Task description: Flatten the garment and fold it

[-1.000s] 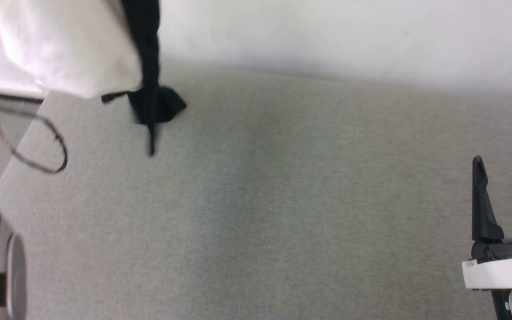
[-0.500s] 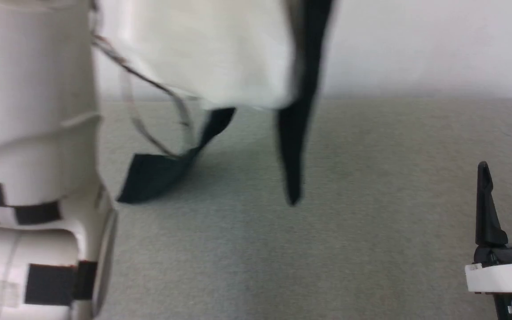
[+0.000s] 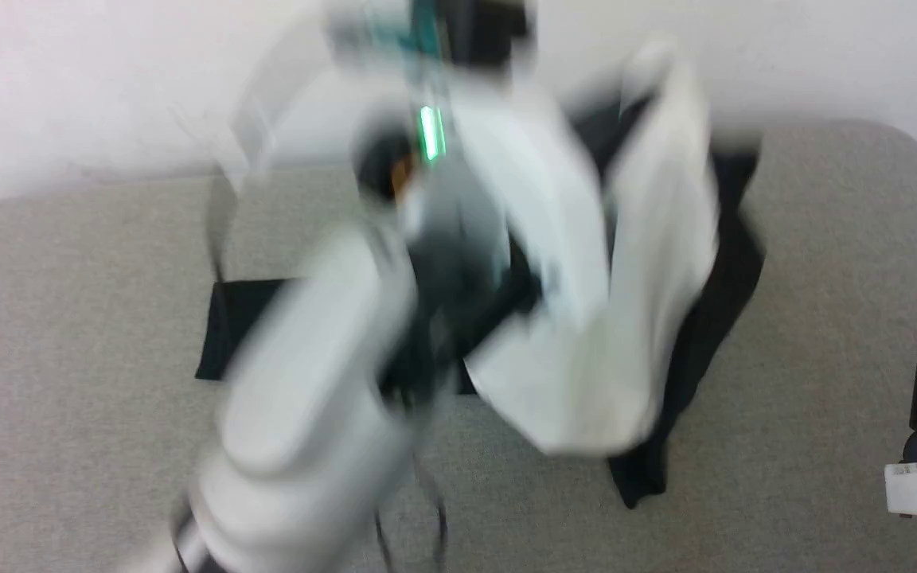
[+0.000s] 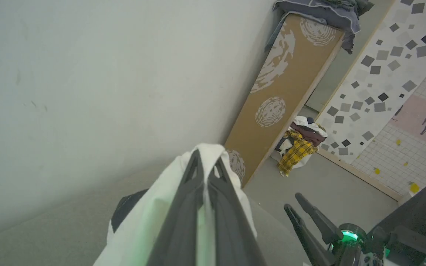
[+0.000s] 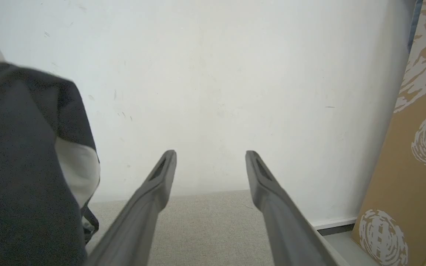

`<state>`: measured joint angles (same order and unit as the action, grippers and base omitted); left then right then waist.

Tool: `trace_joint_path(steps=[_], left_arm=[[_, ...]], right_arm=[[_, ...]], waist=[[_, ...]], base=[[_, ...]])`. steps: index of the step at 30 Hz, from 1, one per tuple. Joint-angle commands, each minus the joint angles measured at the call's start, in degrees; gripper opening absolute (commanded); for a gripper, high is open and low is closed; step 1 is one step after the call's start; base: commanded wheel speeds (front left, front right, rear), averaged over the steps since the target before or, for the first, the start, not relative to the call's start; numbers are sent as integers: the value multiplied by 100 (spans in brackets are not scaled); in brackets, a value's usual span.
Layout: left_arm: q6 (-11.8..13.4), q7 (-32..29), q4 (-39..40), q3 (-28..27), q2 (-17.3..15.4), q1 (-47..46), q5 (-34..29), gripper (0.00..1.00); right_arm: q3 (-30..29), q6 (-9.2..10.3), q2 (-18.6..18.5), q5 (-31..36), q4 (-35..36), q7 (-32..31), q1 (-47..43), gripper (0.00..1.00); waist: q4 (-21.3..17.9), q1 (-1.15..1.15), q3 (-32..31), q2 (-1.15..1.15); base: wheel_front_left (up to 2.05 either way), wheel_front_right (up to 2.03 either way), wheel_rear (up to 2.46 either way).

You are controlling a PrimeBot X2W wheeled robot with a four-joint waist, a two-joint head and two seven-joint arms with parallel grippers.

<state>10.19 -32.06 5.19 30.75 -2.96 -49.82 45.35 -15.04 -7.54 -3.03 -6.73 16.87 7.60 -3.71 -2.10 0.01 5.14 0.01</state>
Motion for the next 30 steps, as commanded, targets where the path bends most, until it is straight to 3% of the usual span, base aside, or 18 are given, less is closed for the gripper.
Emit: trace_joint_path(steps=[1,7,13,14,16,21,24,30], left_arm=[[76,175,7,150,-3,585,5,0],[245,661,-506,825,-179,2257,-260,0],[262,1111,-1295,1093,-401,2768,-608,1],[223,1162,-1353,1108,-395,2759,-617,24],[177,1272,-1390,1066,-357,2710,-587,100],[52,1614,-1022,856,-318,2505,-527,100],[106,2020,-513,533,-372,2488,-525,100],[391,3154,513,-159,-1084,2966,-1103,100]], right_arm=[[-20,5,15,-46,29,-5,48,100],[48,5,15,-84,22,-12,15,100],[117,5,15,-65,8,-12,43,100],[107,5,15,-54,12,-18,46,100],[99,5,15,-27,15,-38,45,100],[108,5,15,-2,31,-96,27,100],[122,5,15,-1,47,-136,-16,100],[189,5,15,-29,63,-189,-174,100]], waist=[[-110,-1,183,-1],[-166,-1,407,-1],[-121,-1,504,-1],[-87,-1,495,-1],[-20,-1,451,-1],[139,-1,255,-1],[211,-1,131,-1],[302,-1,-5,-1]], base=[[0,0,0],[0,0,0],[0,0,0],[0,0,0],[0,0,0],[0,0,0],[0,0,0],[0,0,0]])
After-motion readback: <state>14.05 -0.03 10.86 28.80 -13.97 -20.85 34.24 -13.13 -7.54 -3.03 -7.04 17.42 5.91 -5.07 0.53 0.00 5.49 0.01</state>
